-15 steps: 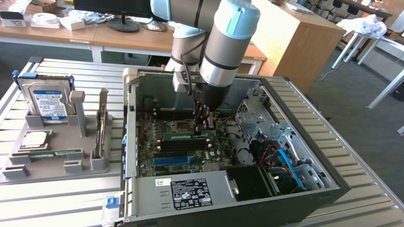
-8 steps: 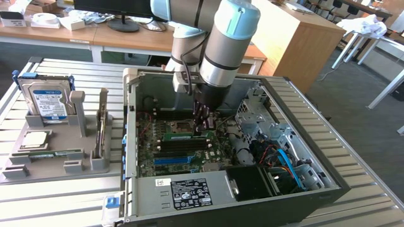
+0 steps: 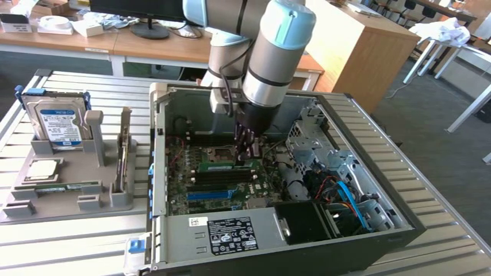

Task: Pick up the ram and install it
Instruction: 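Insert the ram into the slot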

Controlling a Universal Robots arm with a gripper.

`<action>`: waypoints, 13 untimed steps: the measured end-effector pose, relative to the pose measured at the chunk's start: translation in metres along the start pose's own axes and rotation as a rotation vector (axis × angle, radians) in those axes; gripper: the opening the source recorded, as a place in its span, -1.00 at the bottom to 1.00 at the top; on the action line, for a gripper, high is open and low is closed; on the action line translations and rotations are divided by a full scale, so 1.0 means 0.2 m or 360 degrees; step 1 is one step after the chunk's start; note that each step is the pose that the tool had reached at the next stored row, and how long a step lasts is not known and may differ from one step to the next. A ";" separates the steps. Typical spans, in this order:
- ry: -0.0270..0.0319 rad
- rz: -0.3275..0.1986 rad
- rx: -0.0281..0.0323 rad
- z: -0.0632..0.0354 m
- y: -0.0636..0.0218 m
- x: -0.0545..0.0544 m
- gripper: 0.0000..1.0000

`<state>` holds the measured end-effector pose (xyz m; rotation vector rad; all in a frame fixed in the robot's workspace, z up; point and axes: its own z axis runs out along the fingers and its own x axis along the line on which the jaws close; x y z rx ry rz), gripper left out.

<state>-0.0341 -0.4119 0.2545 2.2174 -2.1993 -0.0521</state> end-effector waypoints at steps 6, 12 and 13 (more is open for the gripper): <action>0.00000 0.0000 0.00000 0.016 -0.001 0.00 -0.77; -0.00001 0.0000 0.00000 0.030 -0.001 0.00 -0.77; -0.00001 0.0000 0.00000 0.032 -0.001 0.00 -0.77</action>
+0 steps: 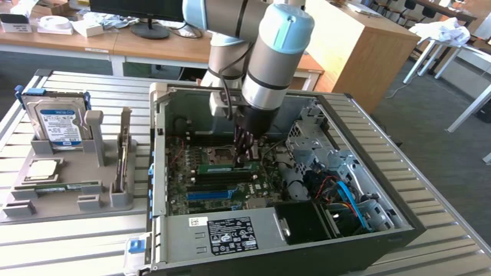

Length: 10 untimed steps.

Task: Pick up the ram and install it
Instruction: 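Insert the ram into the slot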

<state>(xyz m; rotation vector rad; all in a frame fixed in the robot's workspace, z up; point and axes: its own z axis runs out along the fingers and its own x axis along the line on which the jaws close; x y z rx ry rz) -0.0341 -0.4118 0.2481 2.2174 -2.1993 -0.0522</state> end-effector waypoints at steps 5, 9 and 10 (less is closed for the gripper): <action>0.00000 0.0000 0.00000 0.012 0.000 0.00 -0.77; 0.00003 0.0000 -0.00001 0.020 -0.001 0.00 -0.77; 0.00005 0.0000 -0.00002 0.020 -0.001 0.00 -0.77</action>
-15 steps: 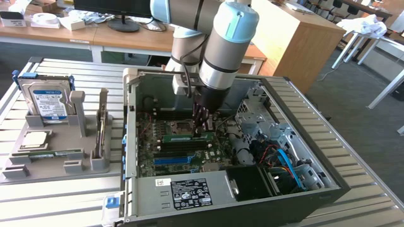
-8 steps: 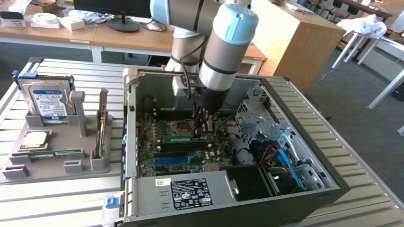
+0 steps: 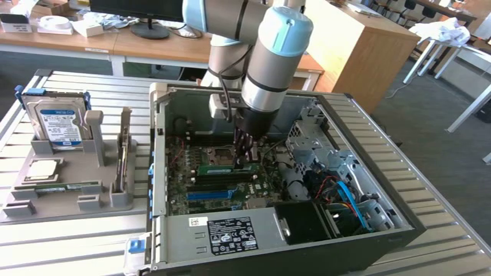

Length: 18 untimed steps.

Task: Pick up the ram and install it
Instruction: 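Insert the ram into the slot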

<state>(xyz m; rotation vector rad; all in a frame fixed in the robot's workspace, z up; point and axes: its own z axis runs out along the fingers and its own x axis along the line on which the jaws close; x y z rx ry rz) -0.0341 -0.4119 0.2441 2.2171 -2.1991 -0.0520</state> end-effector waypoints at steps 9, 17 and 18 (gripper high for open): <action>-0.00005 0.0000 0.00003 0.015 0.000 0.00 -0.77; -0.00003 0.0000 0.00001 0.017 0.001 0.00 -0.77; -0.00005 0.0000 0.00002 0.017 0.001 0.00 -0.77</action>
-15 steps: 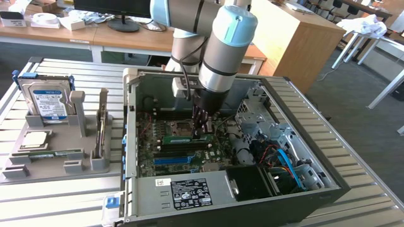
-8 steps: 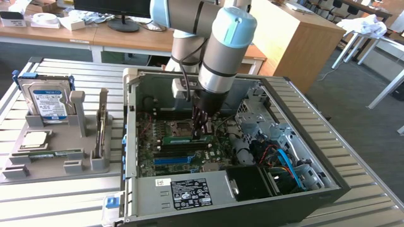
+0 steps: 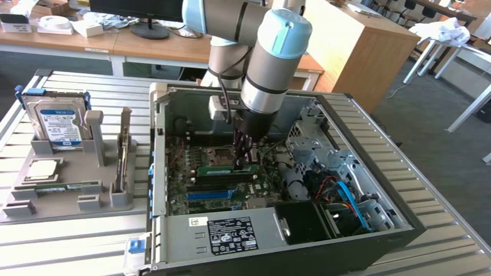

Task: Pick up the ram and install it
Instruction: 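Insert the ram into the slot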

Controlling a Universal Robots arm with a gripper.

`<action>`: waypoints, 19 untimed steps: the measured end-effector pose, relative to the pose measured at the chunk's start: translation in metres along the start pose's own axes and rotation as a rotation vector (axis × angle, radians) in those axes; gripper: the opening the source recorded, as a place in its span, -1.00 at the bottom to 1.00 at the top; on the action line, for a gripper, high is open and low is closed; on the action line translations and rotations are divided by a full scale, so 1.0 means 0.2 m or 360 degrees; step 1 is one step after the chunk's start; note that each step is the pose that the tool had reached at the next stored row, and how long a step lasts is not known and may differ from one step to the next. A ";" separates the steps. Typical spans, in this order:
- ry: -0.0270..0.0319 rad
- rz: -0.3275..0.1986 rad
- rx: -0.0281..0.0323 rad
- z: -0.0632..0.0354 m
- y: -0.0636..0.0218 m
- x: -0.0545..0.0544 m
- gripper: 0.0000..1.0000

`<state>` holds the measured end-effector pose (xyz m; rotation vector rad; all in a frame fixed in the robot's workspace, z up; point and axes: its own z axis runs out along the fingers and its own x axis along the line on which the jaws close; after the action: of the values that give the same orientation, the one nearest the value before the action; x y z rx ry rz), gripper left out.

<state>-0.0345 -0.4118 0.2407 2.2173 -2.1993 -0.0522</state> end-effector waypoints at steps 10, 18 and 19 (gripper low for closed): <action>-0.00001 0.0008 0.00001 0.002 0.000 0.00 -0.77; -0.00007 0.0017 0.00002 0.003 0.000 0.01 -0.77; -0.00007 0.0017 0.00003 0.005 0.000 0.01 -0.77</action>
<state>-0.0345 -0.4132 0.2398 2.2058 -2.2113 -0.0524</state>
